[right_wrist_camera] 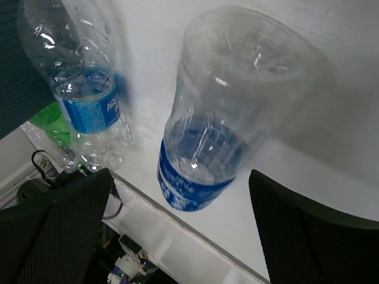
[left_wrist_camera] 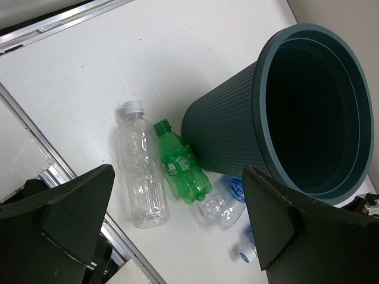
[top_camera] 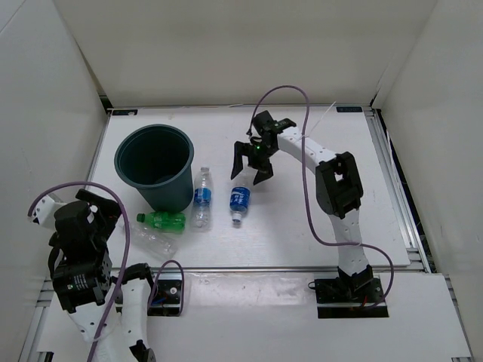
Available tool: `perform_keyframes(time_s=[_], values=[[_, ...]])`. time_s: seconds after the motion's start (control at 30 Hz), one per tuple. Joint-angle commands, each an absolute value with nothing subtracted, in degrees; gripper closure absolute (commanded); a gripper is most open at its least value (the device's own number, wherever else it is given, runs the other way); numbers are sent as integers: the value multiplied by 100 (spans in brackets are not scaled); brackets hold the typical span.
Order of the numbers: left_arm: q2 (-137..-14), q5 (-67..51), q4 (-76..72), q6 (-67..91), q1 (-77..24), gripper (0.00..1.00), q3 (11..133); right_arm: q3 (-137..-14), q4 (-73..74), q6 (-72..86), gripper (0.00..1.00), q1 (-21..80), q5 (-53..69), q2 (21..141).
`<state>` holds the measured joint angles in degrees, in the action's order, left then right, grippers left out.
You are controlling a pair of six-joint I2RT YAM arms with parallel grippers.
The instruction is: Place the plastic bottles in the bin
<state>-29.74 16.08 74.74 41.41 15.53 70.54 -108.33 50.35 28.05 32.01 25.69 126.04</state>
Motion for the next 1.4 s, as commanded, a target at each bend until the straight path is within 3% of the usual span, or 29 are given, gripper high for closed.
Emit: perform_keyframes(time_s=[0.0, 0.07, 0.1, 0.2, 0.27, 0.43, 0.63, 0.8, 0.83, 0.87, 0.93, 1.37], values=[[-3050, 1802, 7576, 4148, 1529, 0, 7075, -11135, 4825, 2812, 0, 3199, 2988, 12945], [-3050, 1802, 7638, 4148, 1529, 0, 7075, -11136, 4825, 2812, 3, 3199, 2988, 13078], [-3102, 1802, 7690, 4148, 1529, 0, 7075, -11136, 4825, 2812, 11, 3199, 2988, 13148], [-3163, 1802, 7690, 4035, 1529, 0, 7075, -11057, 4825, 2812, 21, 3199, 2988, 13079], [-3164, 1750, 7743, 3982, 1529, 0, 7075, -10995, 4703, 2812, 23, 3199, 2988, 13017], [-3164, 1521, 7743, 3929, 1529, 0, 6803, -11126, 4649, 2812, 47, 3199, 3199, 12894], [-3111, 1310, 7796, 3727, 1529, 0, 6671, -11074, 4589, 2874, 62, 3199, 3261, 12508], [-3111, 1310, 7796, 3411, 1529, 0, 6671, -10979, 4518, 2927, 58, 3252, 3182, 12261], [-3111, 1310, 7796, 3410, 1529, 0, 6671, -10978, 4518, 2927, 50, 3252, 3182, 12261], [-3111, 1310, 7796, 3410, 1460, 0, 6671, -10899, 4518, 2857, 19, 3322, 3051, 12261], [-3111, 1310, 7796, 3357, 1397, 0, 6671, -10828, 4518, 2655, 0, 3392, 2831, 12383], [-3164, 1362, 8024, 3251, 1292, 0, 6846, -10310, 4192, 2057, 0, 3709, 2522, 12945]])
